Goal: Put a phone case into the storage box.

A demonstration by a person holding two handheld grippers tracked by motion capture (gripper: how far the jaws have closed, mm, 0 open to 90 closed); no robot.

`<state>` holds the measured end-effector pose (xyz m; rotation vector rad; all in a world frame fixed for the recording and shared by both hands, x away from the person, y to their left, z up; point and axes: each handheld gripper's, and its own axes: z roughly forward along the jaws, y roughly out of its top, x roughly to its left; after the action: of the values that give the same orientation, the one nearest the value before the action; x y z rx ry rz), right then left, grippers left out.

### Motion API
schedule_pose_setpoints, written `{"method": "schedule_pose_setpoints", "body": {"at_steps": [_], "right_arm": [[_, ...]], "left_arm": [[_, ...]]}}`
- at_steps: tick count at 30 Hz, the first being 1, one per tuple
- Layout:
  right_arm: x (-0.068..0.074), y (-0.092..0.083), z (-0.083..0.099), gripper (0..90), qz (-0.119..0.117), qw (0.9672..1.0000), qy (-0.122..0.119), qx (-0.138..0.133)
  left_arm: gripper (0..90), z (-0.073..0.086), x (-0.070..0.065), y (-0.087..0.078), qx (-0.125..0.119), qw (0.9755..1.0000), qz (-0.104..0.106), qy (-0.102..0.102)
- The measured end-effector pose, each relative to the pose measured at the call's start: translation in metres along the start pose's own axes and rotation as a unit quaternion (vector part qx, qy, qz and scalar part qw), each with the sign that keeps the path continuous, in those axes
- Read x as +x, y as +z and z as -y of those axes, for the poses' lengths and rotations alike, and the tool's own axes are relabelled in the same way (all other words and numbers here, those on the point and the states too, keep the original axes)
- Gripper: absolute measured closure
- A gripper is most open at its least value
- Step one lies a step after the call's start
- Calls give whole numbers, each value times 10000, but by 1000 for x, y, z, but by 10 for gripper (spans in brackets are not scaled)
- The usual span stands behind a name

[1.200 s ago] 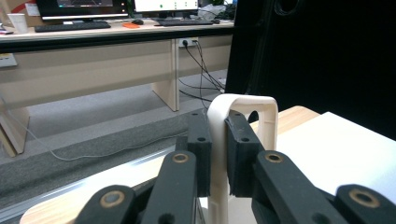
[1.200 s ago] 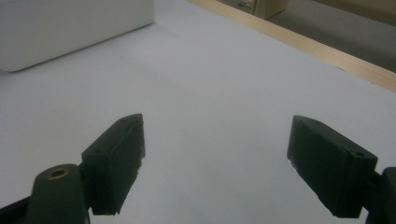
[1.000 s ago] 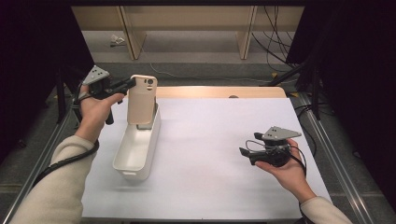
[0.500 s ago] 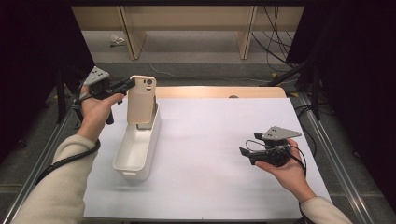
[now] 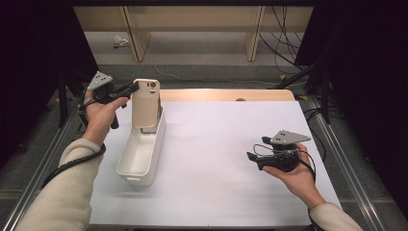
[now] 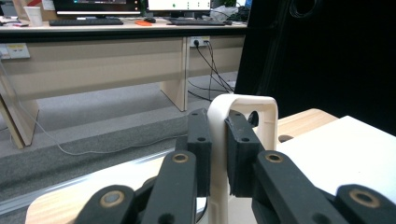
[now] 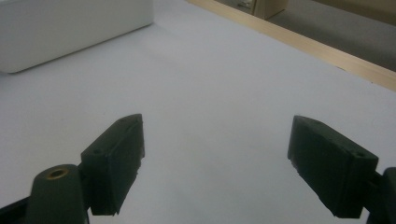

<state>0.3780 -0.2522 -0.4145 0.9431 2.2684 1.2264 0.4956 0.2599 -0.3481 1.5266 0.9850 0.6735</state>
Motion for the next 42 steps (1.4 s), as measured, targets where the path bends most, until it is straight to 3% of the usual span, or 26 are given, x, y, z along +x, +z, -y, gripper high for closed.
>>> {"method": "schedule_pose_setpoints", "body": {"at_steps": [6,17,32,42], "right_arm": [[0,0,0,195,-3,10000,-4,4],[0,0,0,194,-16,10000,-10,9],[1,1,0,194,-13,10000,-14,10],[0,1,0,195,-12,10000,-17,11]], "left_arm": [[816,10,4,2,10,9999,-43,-103],[816,25,8,8,8,10000,4,-41],[815,46,13,12,-9,9998,28,-207],[815,58,15,16,72,9998,12,-203]]}}
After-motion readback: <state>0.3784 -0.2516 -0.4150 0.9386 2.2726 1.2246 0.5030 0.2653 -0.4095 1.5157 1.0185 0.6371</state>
